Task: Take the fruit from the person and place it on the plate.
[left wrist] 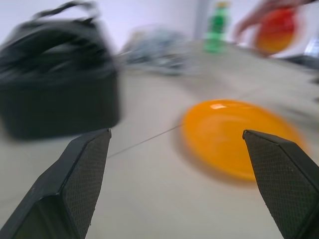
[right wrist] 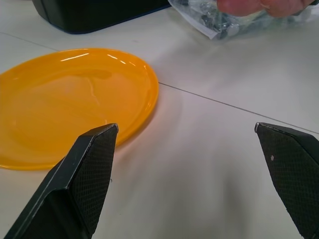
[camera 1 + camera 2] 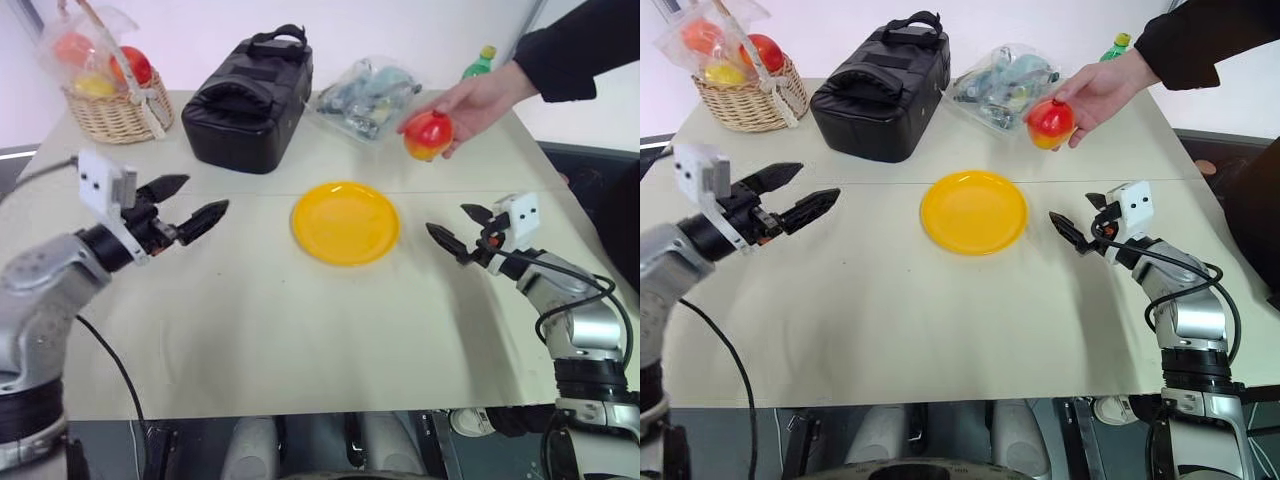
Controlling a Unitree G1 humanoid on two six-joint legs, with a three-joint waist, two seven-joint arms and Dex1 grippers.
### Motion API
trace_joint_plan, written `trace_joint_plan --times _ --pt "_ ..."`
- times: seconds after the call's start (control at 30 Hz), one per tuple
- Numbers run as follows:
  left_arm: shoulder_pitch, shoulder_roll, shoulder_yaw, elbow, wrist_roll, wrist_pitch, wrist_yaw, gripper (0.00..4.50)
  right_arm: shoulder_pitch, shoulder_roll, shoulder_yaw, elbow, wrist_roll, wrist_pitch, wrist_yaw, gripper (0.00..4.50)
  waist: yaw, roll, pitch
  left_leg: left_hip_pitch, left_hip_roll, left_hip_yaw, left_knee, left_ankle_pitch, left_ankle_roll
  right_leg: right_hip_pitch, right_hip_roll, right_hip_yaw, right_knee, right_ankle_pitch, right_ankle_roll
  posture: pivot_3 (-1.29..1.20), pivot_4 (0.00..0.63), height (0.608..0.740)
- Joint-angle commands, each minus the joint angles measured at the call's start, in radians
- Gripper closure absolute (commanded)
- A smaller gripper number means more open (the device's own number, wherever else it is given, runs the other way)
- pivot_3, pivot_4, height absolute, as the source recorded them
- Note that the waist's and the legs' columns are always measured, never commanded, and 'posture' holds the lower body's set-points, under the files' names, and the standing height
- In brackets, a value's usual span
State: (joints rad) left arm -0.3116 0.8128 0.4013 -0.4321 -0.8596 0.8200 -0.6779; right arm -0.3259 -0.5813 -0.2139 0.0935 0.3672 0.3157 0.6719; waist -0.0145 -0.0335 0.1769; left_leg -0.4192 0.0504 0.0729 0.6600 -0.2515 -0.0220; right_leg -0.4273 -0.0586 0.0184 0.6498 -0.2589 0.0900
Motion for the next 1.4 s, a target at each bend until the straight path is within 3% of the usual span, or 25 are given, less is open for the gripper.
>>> trace_joint_plan --times 0.03,0.33,1.03,1.07,1.17,1.4 --pt "-0.060 0.094 0.012 -0.016 -0.138 0.088 -0.112 0.07 -0.018 -0.008 -0.051 -0.051 0.014 -0.021 -0.029 0.00 -0.002 0.001 0.000 0.000 0.000 0.000 0.000 0.000 0.000 0.000 0.000 0.000 0.000 0.000 0.000 0.00 0.150 0.740" --pt "-0.120 0.074 -0.075 0.037 -0.116 0.069 -0.110 0.07 -0.170 0.061 -0.071 -0.124 0.082 0.030 -0.143 0.00 -0.003 0.001 0.000 0.001 0.000 0.000 0.000 0.000 0.000 0.000 0.001 0.001 0.000 0.000 0.000 0.00 0.150 0.740" --pt "-0.001 0.054 -0.023 -0.047 -0.121 0.046 -0.044 0.07 -0.439 0.167 0.027 0.276 -0.019 -0.145 -0.101 0.00 -0.003 0.002 0.001 0.001 0.000 0.001 -0.001 0.000 0.000 0.000 0.000 0.001 0.000 0.000 0.000 0.00 0.150 0.740" --pt "0.002 0.053 -0.021 -0.049 -0.121 0.045 -0.040 0.00 -0.444 0.168 0.028 0.285 -0.021 -0.151 -0.099 0.53 -0.003 0.002 0.001 0.001 0.000 0.001 -0.001 0.000 0.000 0.000 0.000 0.001 0.000 0.000 0.000 0.00 0.150 0.740" --pt "0.007 0.051 -0.019 -0.053 -0.123 0.043 -0.033 0.00 -0.450 0.170 0.030 0.298 -0.025 -0.165 -0.095 1.43 -0.002 0.002 0.001 0.001 0.000 0.001 -0.001 0.000 0.000 0.000 0.000 0.001 0.000 0.000 0.000 0.00 0.150 0.740" --pt "0.023 0.057 -0.016 -0.054 -0.115 0.041 -0.030 0.00 -0.426 0.160 0.076 0.205 -0.021 -0.108 -0.047 1.44 -0.004 0.002 0.001 0.001 0.000 0.001 -0.001 0.000 0.000 0.000 0.000 0.001 0.000 0.000 0.000 0.00 0.150 0.740"
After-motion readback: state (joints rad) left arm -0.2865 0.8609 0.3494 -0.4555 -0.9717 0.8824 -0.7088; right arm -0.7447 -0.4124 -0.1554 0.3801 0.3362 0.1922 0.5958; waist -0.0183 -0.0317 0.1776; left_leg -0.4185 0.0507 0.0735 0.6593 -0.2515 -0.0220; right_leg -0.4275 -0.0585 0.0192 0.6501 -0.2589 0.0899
